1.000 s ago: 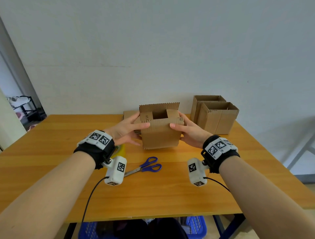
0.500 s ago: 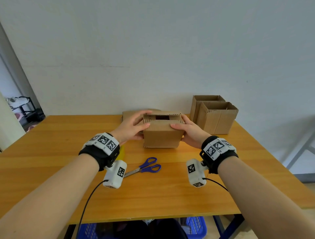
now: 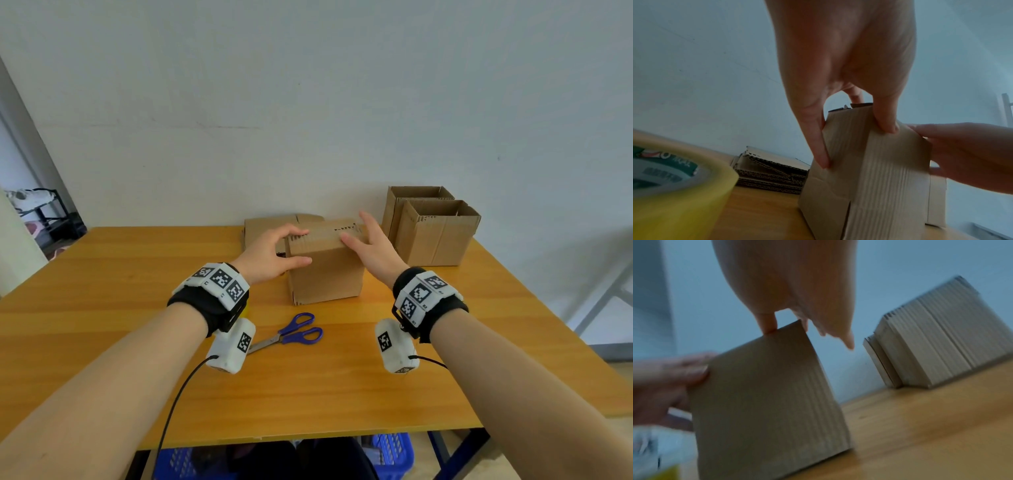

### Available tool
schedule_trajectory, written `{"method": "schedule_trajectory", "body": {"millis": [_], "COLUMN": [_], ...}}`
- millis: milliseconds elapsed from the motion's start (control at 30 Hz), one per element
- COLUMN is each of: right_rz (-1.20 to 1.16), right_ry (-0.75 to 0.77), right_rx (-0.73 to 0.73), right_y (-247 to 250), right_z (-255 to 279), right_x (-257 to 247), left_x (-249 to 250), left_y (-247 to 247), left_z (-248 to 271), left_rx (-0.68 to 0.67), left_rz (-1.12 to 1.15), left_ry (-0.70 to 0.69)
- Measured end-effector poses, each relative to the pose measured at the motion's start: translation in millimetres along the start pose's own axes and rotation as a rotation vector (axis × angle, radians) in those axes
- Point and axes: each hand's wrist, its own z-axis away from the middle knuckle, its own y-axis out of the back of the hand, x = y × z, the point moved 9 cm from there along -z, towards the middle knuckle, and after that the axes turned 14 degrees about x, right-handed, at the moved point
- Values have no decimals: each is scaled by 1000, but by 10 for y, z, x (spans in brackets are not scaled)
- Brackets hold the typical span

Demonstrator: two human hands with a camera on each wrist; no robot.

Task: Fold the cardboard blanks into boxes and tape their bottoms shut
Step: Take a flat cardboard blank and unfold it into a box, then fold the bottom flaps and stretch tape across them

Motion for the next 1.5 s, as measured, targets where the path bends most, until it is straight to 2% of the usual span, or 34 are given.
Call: {"method": "schedule_trajectory", "body": {"millis": [67,133,267,433,500,600,700,833,933,1100,1300,1500], "right_rz": [300,508,661,600,611,620,622,619,623,619,614,624], "right_ry": [308,522,660,649,641,614,576,557,553,543,552,532], "right_rx": [63,36,-69,-101,-106,-118,-120,-112,-113,-118,-110,-121], "right_y": [4,-103,-312,-404,-393,-392,-405,-411,-437,-441,-429,-433], "right_z": [36,118,233,270,270,260,265,268,262,254,290,279], "right_x": [-224,-379,-482,-521,-538,-539,-515,-497,-476,-468,-507,-505], "left_x": [-1,22,58,18,-77,-359,-611,-769,-800,-761,-607,-355], "left_y": [0,-1,-30,-16,22,146,285,329,320,317,471,554], "left_z": [-16,-22,-4,6,61,193,413,679,763,782,642,458], "left_rx": [6,6,-21,-37,-49,-81,-189,-350,-394,-365,-213,-88], "left_rz": [-4,-6,4,-4,-19,-242,-509,-596,-642,-694,-466,-362], "left_ry": [16,29,40,32,75,196,258,273,238,139,146,144]}}
